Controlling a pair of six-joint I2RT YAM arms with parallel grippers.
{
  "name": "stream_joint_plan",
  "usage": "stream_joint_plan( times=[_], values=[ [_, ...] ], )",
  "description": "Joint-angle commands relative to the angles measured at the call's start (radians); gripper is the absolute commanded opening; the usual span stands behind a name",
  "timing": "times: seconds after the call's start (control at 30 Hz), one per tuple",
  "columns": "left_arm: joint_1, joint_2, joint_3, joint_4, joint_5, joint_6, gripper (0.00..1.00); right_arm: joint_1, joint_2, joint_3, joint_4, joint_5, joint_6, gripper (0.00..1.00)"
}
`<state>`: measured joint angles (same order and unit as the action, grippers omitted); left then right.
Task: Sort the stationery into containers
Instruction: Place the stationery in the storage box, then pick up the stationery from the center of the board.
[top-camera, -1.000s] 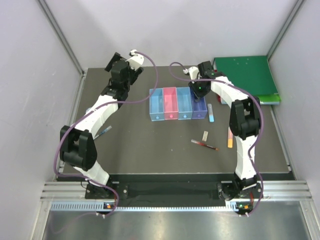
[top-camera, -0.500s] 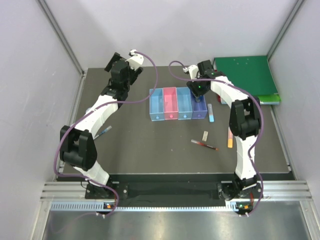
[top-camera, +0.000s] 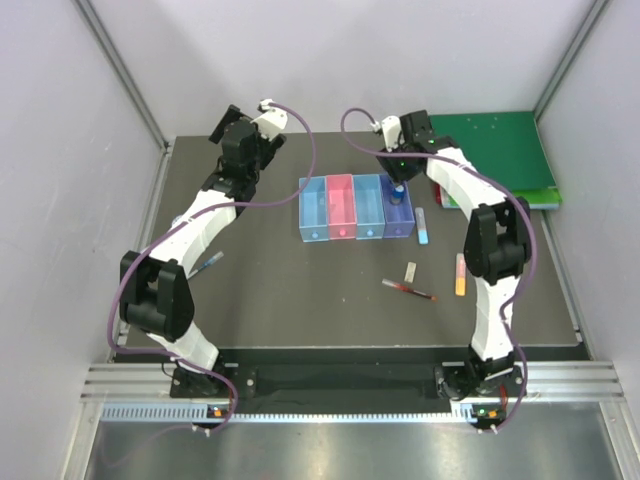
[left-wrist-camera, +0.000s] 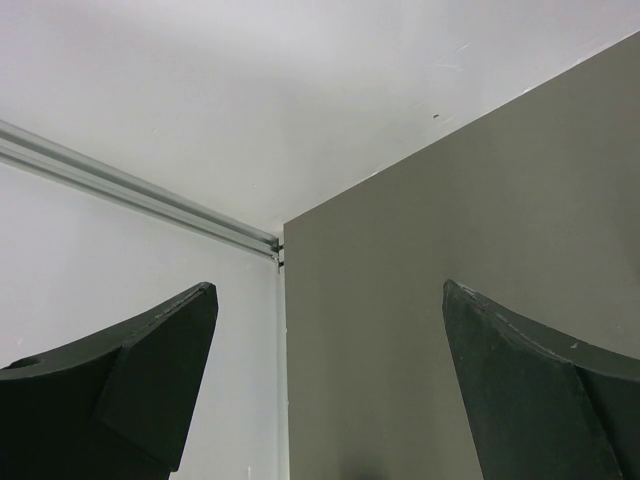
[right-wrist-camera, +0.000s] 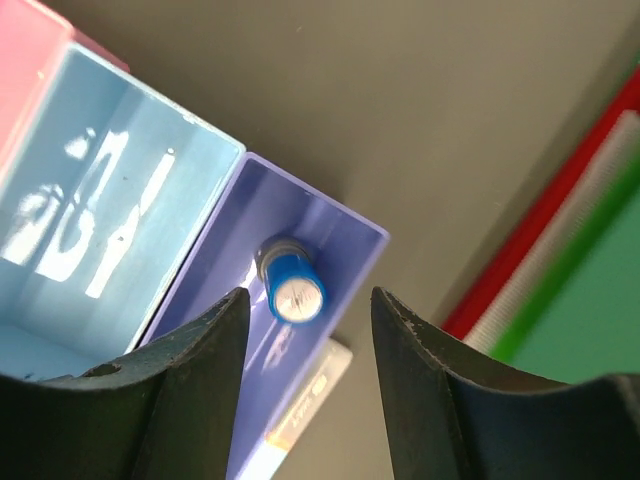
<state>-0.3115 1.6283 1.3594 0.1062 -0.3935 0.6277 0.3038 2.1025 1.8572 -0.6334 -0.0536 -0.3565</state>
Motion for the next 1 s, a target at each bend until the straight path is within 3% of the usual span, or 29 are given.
stream_joint_plan(
  times=[0.0, 0.2, 0.37, 0.97],
  values=[
    [-0.005, -0.03, 0.003, 0.066, 0.002, -0.013, 0.99, -0.028, -0.18, -0.001, 0.021, 0.05, 0.092, 0.52],
    [-0.006, -0.05, -0.014, 0.064, 0.019, -0.01, 0.99, -0.078, -0.353, -0.249, 0.041, 0.126, 0.217, 0.53],
    [-0.012, -0.067, -0.022, 0.064, 0.027, -0.002, 0.99, -0.08, -0.384, -0.394, 0.023, 0.088, 0.231, 0.53],
    [-0.041, -0.088, -0.003, 0.04, 0.002, 0.035, 0.99, -0.118, -0.205, -0.415, 0.031, -0.006, 0.278, 0.51]
  ],
)
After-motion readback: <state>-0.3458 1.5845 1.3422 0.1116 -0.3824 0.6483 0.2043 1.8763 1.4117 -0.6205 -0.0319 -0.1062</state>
